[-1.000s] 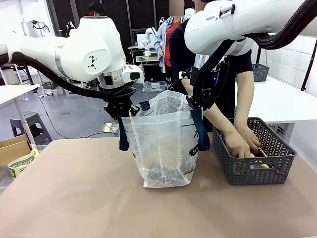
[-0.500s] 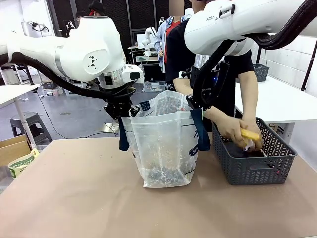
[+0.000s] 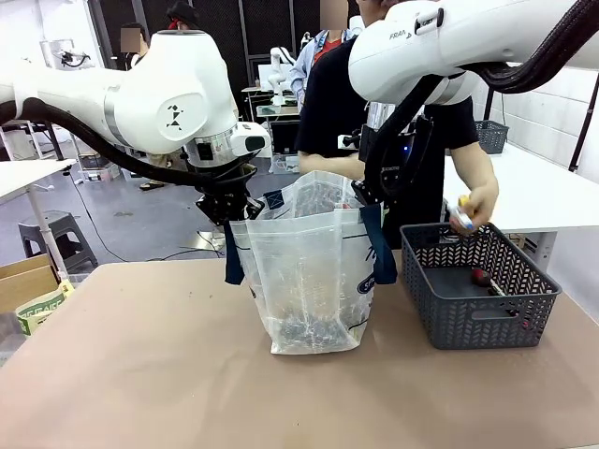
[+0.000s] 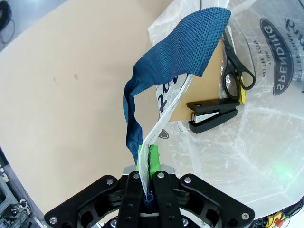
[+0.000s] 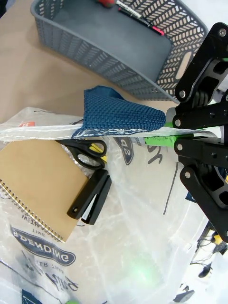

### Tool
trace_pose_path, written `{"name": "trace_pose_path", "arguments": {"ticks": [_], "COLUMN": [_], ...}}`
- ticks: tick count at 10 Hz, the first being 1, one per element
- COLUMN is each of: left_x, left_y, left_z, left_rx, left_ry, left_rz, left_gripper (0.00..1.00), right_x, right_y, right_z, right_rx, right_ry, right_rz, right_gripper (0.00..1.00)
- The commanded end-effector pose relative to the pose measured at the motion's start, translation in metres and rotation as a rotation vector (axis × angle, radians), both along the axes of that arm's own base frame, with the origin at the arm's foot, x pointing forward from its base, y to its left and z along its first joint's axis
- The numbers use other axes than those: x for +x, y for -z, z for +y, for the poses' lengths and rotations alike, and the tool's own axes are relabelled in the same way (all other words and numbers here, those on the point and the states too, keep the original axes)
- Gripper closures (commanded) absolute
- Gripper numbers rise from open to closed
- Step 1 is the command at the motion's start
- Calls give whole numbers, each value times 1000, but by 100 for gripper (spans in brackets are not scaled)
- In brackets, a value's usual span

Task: Transfer purchased items from the store into the shopping bag.
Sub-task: Move the Reusable shopping bag to the right side of the table.

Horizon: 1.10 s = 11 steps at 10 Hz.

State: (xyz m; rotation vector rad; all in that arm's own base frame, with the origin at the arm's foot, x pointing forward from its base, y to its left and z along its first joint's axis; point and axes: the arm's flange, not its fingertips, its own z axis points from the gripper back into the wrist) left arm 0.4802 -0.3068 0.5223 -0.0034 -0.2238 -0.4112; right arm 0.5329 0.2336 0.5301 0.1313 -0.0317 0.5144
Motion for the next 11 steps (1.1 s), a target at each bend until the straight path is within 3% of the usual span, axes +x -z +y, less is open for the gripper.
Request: {"name": "trace_pose_path", "arguments": {"ticks": [1,11], "left_x": [-1,-1], "left_y": [0,0], "left_z": [1,1], "left_rx": [0,0], "left_ry": [-4,-4], "left_rz": [0,0], "left_gripper": [100,100], "right_x": [0,0], "right_y": [1,1], "right_z": [0,0], "right_rx": [0,0], "right_ry": [0,0], "right_rz": [1,1], "right_gripper": [100,100]}}
